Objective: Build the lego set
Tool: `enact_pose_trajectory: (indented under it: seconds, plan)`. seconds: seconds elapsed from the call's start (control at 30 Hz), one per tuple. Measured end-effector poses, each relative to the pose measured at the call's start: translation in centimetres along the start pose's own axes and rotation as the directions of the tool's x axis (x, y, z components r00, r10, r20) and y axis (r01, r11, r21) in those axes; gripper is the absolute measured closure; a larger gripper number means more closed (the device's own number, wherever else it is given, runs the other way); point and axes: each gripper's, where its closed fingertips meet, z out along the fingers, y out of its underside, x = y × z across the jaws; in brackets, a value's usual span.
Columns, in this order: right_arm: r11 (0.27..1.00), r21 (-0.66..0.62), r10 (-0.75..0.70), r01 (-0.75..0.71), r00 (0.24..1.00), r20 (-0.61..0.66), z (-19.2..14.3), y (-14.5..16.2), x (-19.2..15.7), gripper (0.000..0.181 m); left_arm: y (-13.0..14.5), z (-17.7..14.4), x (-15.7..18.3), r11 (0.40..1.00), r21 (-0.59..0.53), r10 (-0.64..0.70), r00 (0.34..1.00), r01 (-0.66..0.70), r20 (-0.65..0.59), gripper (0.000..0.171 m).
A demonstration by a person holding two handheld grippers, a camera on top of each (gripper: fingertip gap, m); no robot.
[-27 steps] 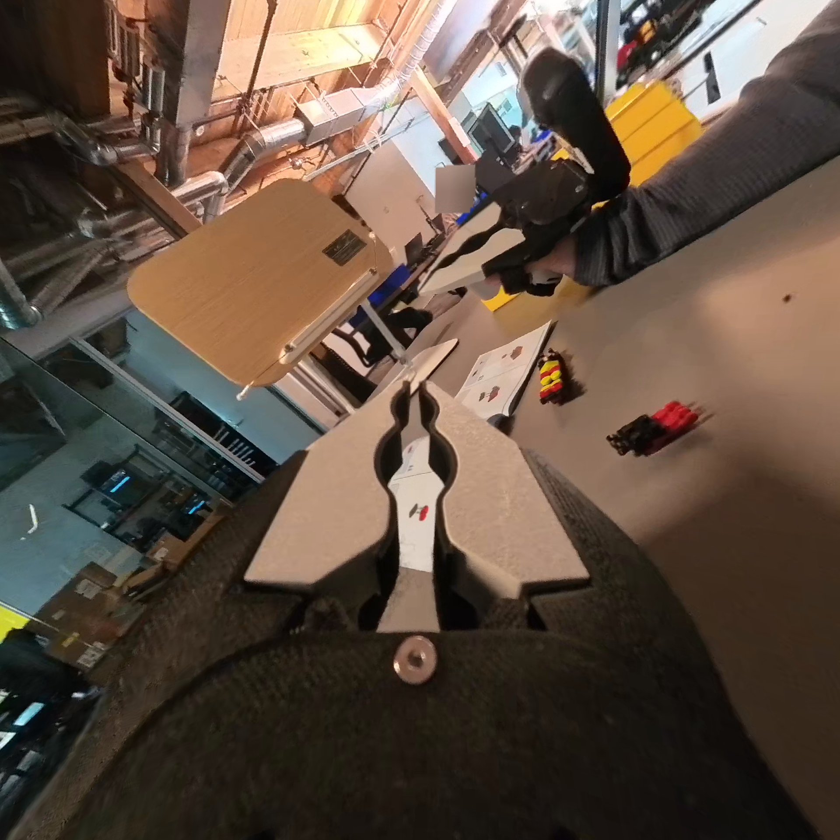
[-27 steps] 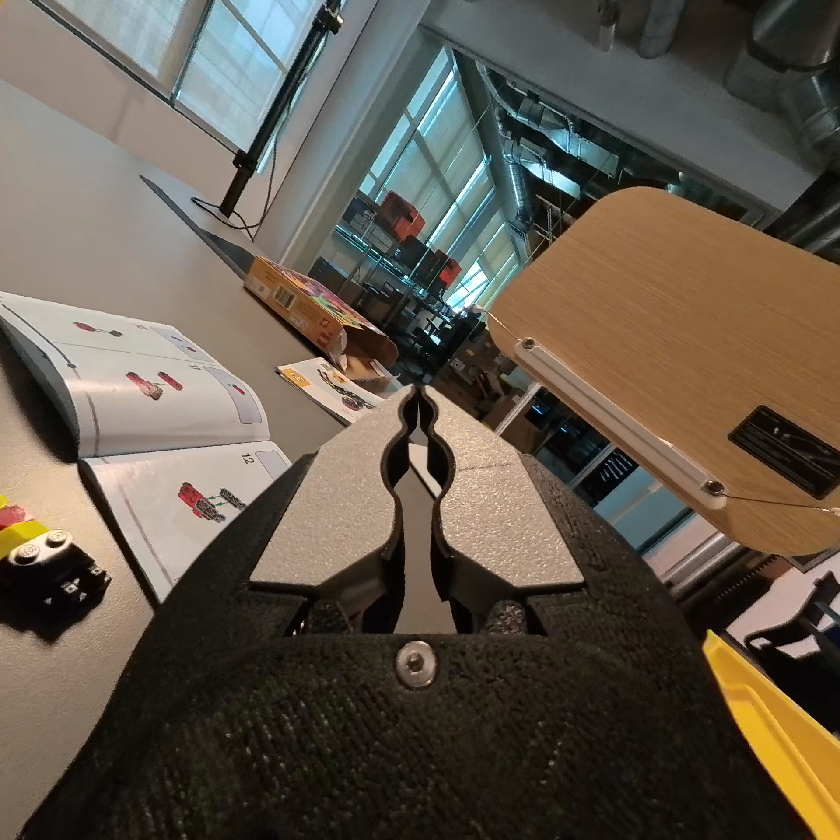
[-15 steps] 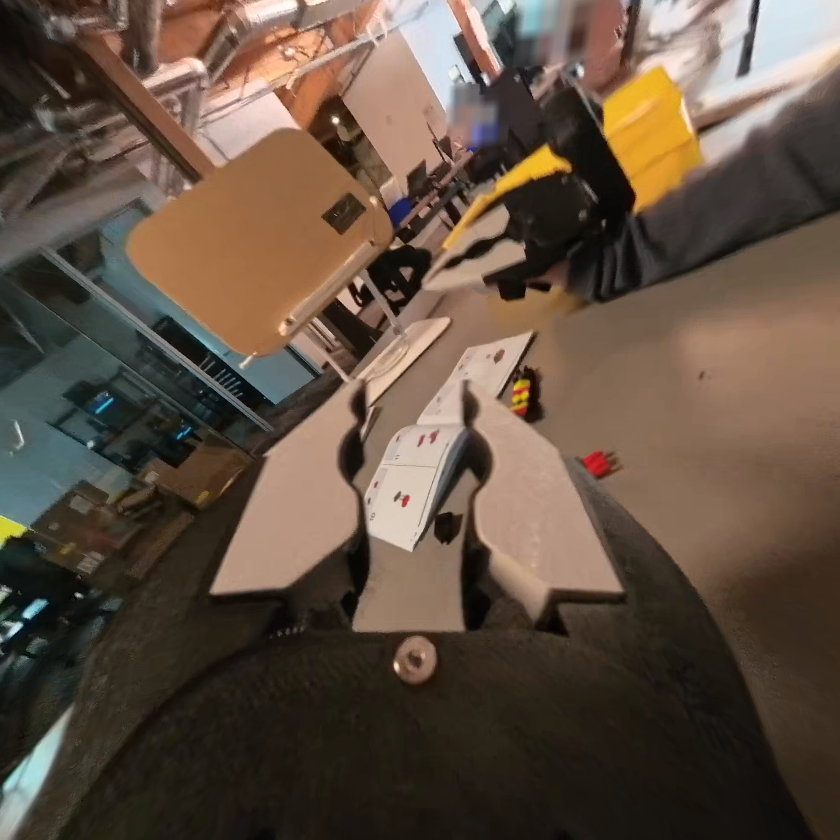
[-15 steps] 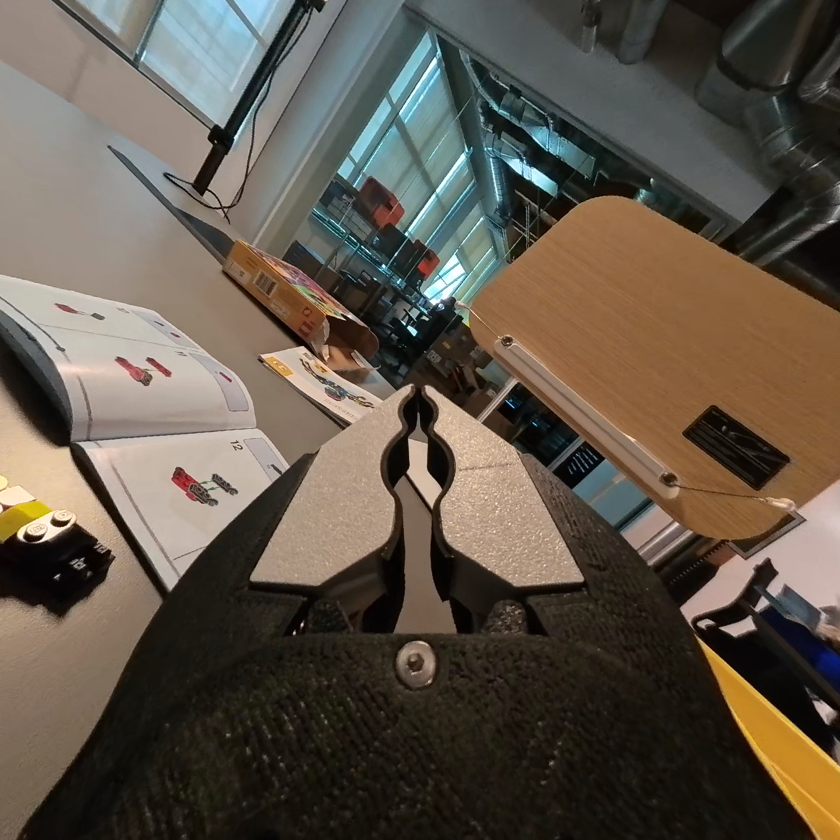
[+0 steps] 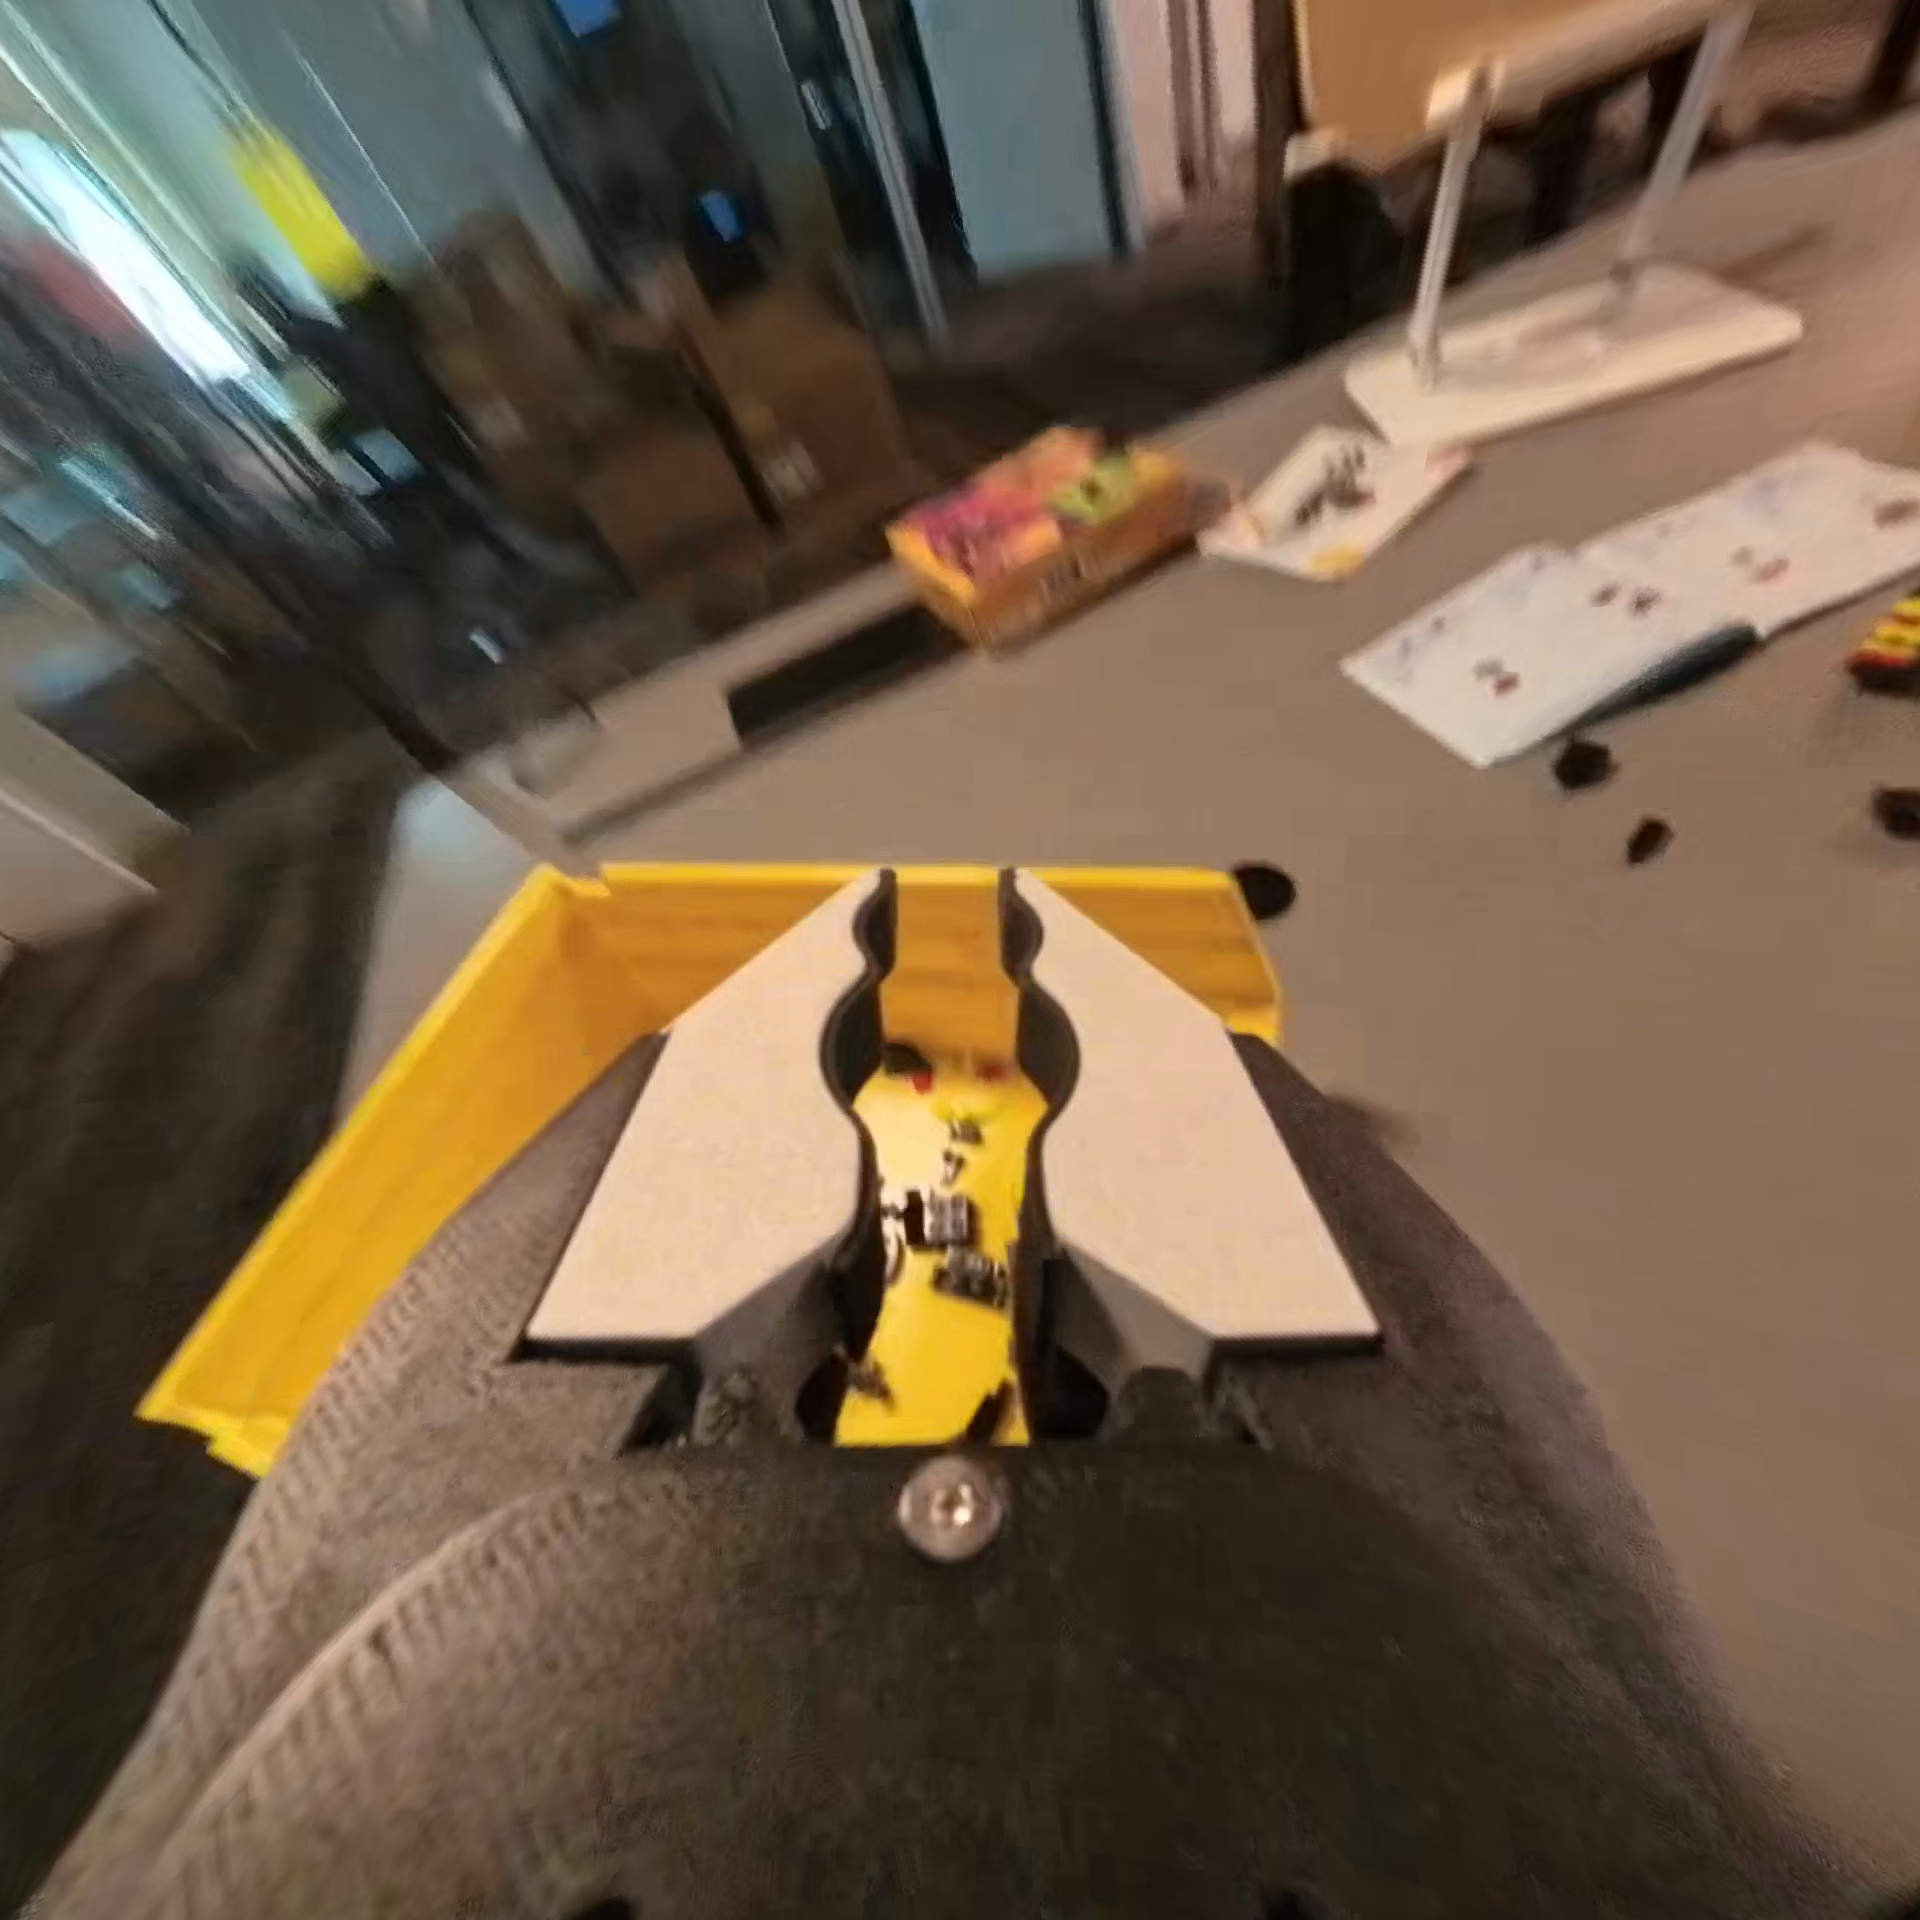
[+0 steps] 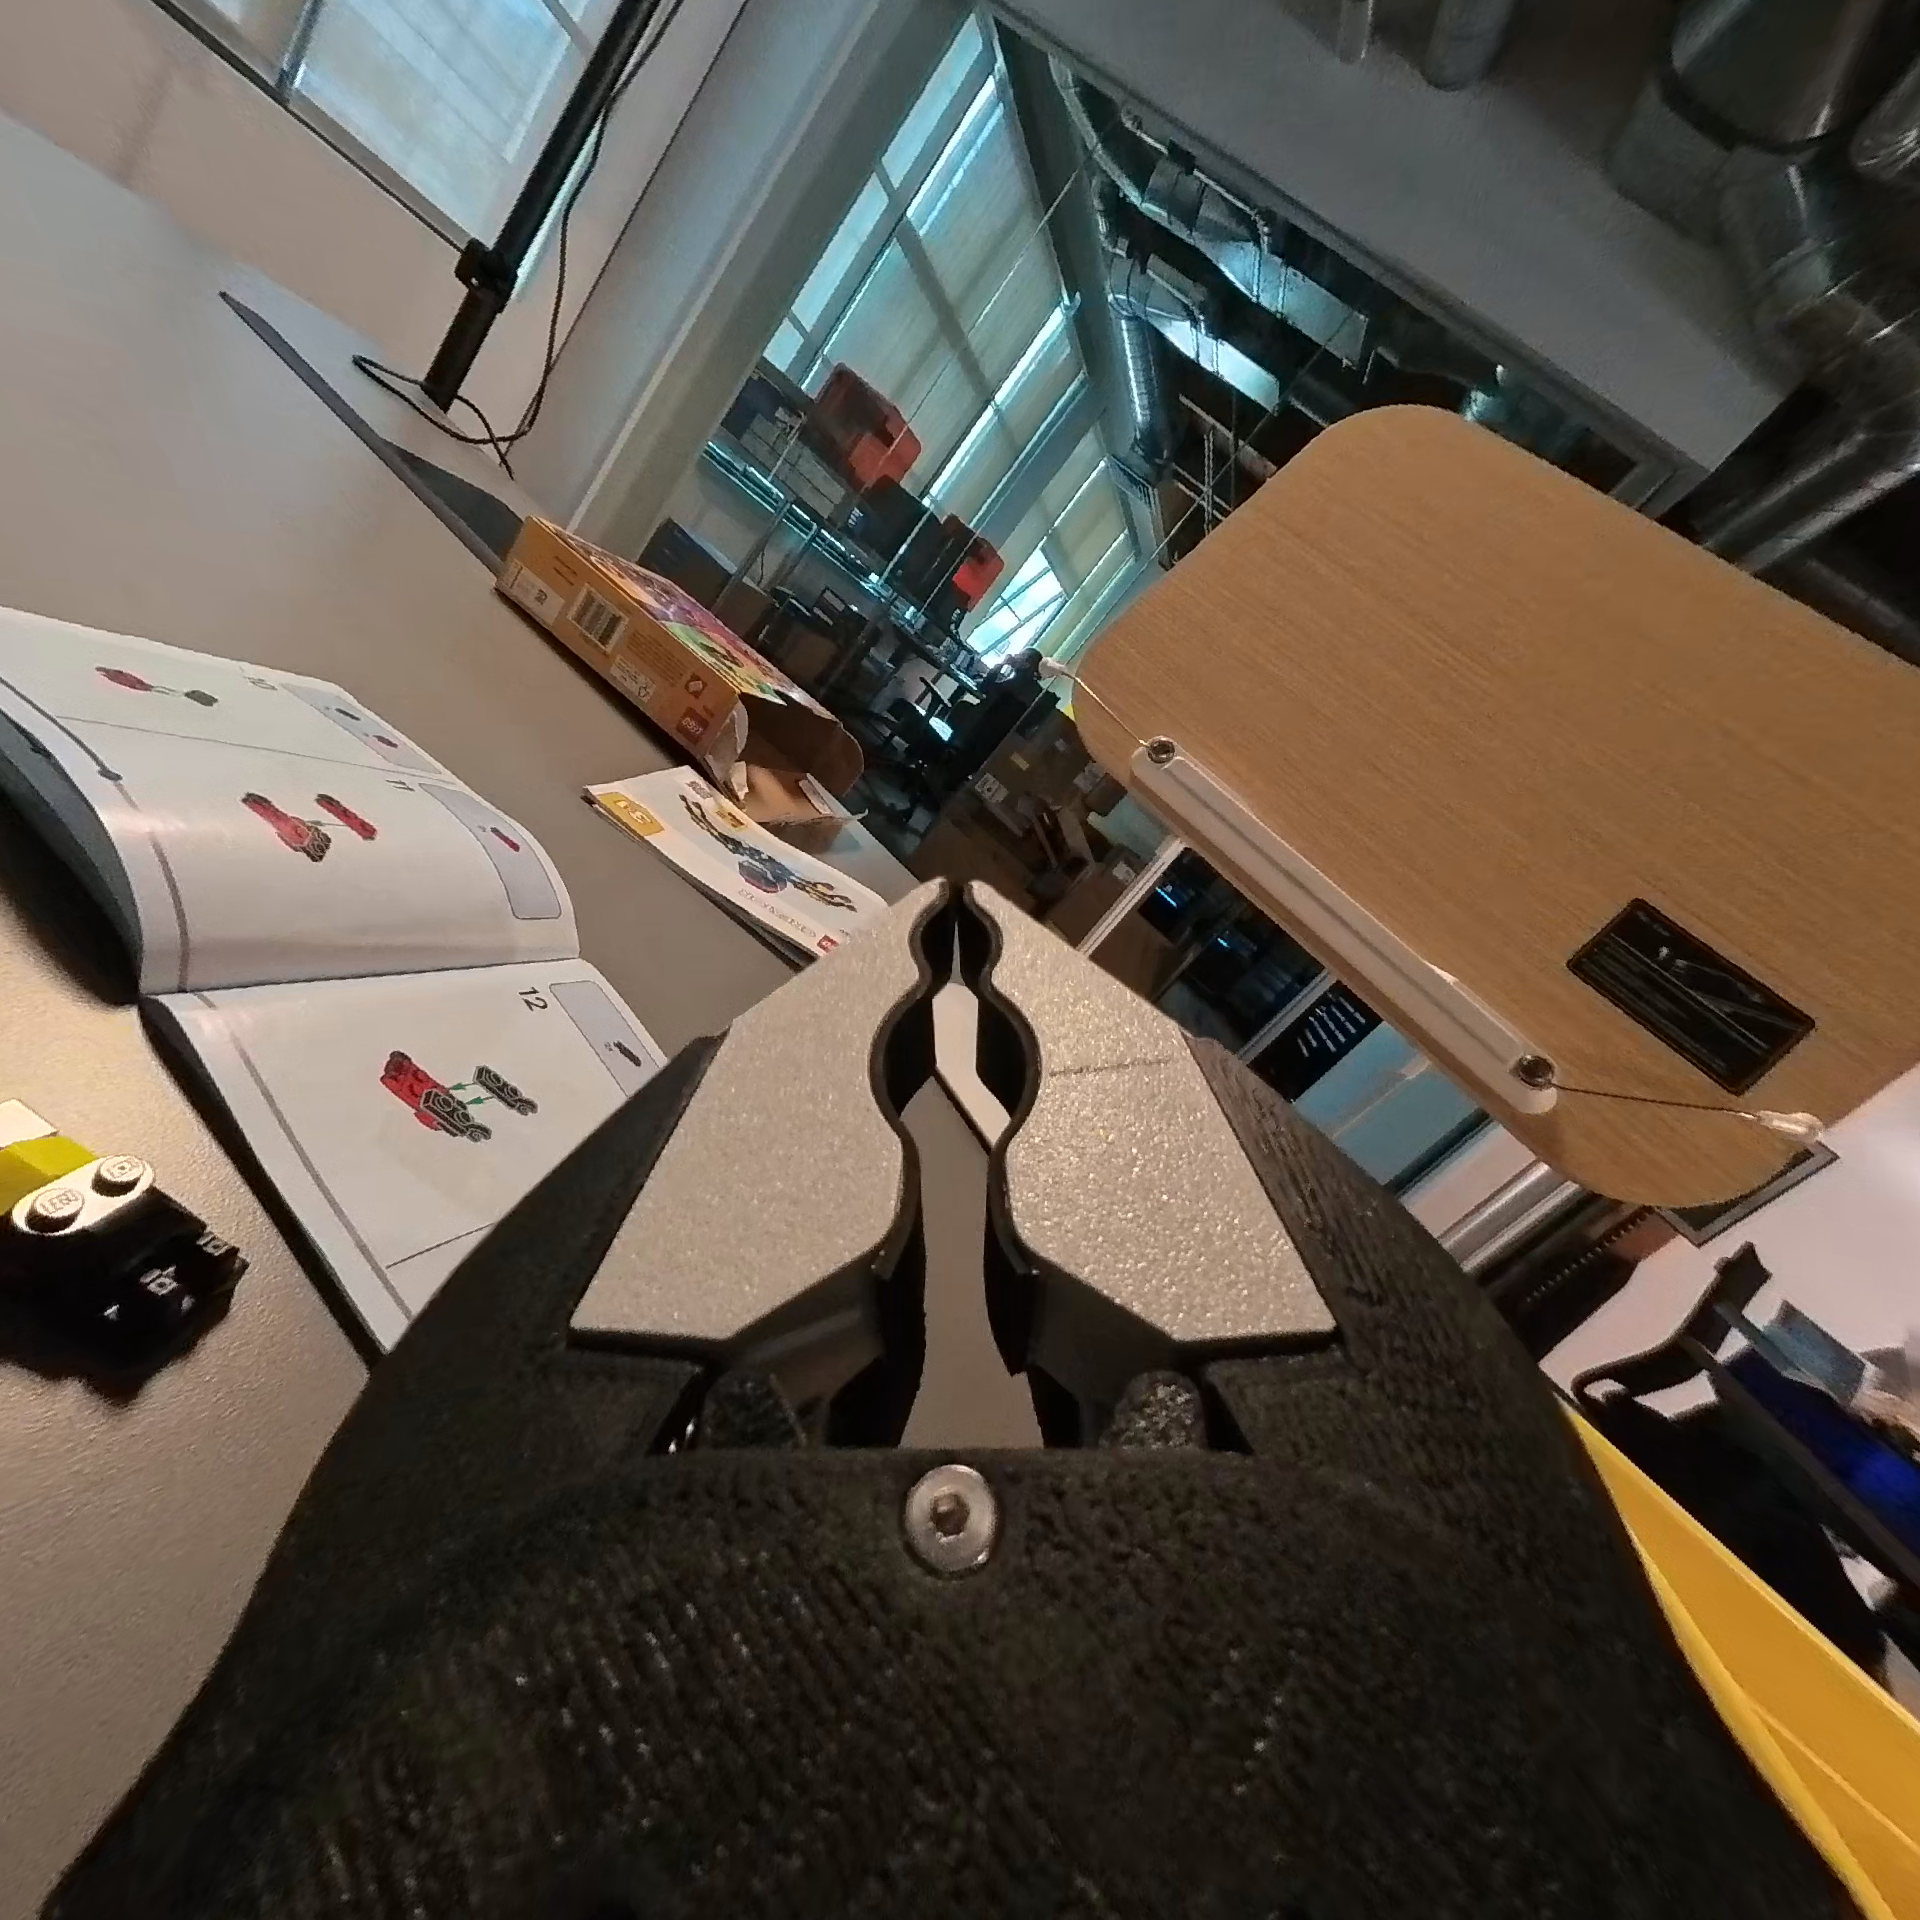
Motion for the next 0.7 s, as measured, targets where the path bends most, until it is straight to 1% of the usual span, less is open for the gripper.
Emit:
enact_pose_trajectory:
  seconds: [0.03,0.07,0.1,0.17,0.2,0.27,0.33,0.37,0.43,0.57,0.7]
  plan:
    - [1.0,-0.004,-0.003,0.003,1.0,-0.001,0.0,0.0,0.0,0.181,1.0,0.9,-0.6,0.997,-0.07,-0.031,0.998,0.027,-0.057,0.154]
    - [1.0,-0.008,-0.006,0.006,1.0,-0.003,0.0,0.1,0.0,0.181,1.9,1.8,-1.2,0.991,-0.133,-0.045,0.994,0.031,-0.102,0.159]
    - [1.0,-0.012,-0.008,0.008,1.0,-0.006,0.1,0.2,0.0,0.181,3.2,2.9,-1.9,0.976,-0.214,-0.055,0.99,0.025,-0.132,0.159]
    - [1.0,-0.024,-0.012,0.012,1.0,-0.012,0.1,0.3,0.1,0.181,6.5,5.1,-3.6,0.914,-0.405,-0.073,0.984,0.001,-0.161,0.156]
    - [1.0,-0.029,-0.013,0.012,1.0,-0.014,0.2,0.4,0.1,0.181,8.0,6.2,-4.0,0.881,-0.472,-0.089,0.978,-0.011,-0.188,0.155]
    - [0.999,-0.036,-0.013,0.012,1.0,-0.017,0.2,0.6,0.2,0.181,10.5,8.2,-4.3,0.824,-0.566,-0.168,0.954,-0.002,-0.249,0.154]
    - [0.999,-0.041,-0.012,0.012,1.0,-0.021,0.2,0.7,0.3,0.181,12.7,9.7,-4.3,0.759,-0.65,-0.264,0.923,0.019,-0.281,0.154]
    - [0.999,-0.043,-0.012,0.011,1.0,-0.021,0.2,0.7,0.3,0.181,13.6,10.3,-4.5,0.735,-0.678,-0.284,0.916,0.018,-0.284,0.153]
    - [0.999,-0.044,-0.013,0.012,1.0,-0.021,0.3,0.7,0.3,0.181,15.2,11.3,-5.6,0.703,-0.711,-0.244,0.932,-0.022,-0.27,0.153]
    - [0.999,-0.043,-0.011,0.01,1.0,-0.017,0.3,0.8,0.2,0.181,16.9,12.0,-5.5,0.674,-0.723,-0.157,0.929,-0.148,-0.336,0.147]
    - [0.999,-0.038,-0.009,0.009,1.0,-0.012,0.3,0.7,0.2,0.181,17.0,12.5,-4.9,0.688,-0.701,-0.129,0.918,-0.19,-0.375,0.149]
